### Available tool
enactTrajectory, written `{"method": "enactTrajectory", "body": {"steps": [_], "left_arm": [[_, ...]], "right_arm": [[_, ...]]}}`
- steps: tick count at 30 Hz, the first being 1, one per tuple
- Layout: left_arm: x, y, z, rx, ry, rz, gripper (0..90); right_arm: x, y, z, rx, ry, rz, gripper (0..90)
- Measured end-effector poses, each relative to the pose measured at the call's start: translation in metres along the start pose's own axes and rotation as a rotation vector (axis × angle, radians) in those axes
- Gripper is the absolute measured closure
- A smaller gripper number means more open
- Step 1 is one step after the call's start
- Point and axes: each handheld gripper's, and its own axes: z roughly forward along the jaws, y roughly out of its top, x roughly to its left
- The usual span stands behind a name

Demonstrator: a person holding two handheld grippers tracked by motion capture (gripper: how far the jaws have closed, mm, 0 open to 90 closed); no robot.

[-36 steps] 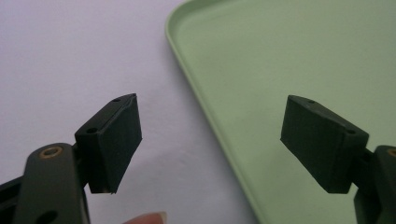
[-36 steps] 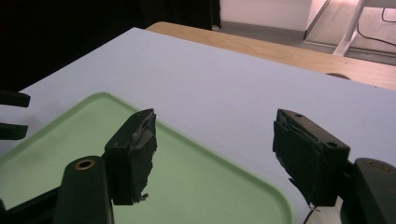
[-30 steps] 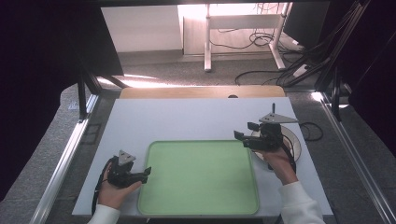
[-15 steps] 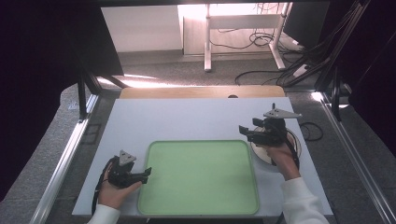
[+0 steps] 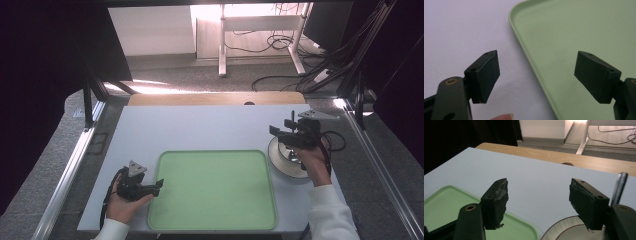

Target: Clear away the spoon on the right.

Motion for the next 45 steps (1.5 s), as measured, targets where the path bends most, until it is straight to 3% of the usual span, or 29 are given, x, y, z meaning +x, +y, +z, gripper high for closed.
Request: {"method": "enactTrajectory", "body": {"steps": [12,22,32,37,45], "left_arm": [[-0.001,0.000,-0.001,-0.014,0.003,-0.002,20.5],[-0.001,0.000,-0.001,-0.007,0.007,0.006,20.5],[-0.001,0.000,0.000,-0.008,0.006,0.004,20.4],[-0.001,0.000,0.000,-0.006,0.007,0.004,20.5],[-0.002,0.000,0.001,-0.003,0.008,0.006,20.4]], "right_arm": [[-0.024,0.001,-0.002,-0.007,-0.077,0.043,31.9],[-0.058,-0.004,0.004,0.007,-0.163,0.125,34.0],[-0.077,-0.010,0.018,0.049,-0.168,0.145,39.1],[-0.083,-0.012,0.024,0.062,-0.168,0.162,48.7],[-0.089,-0.015,0.031,0.114,-0.138,0.174,55.8]]}}
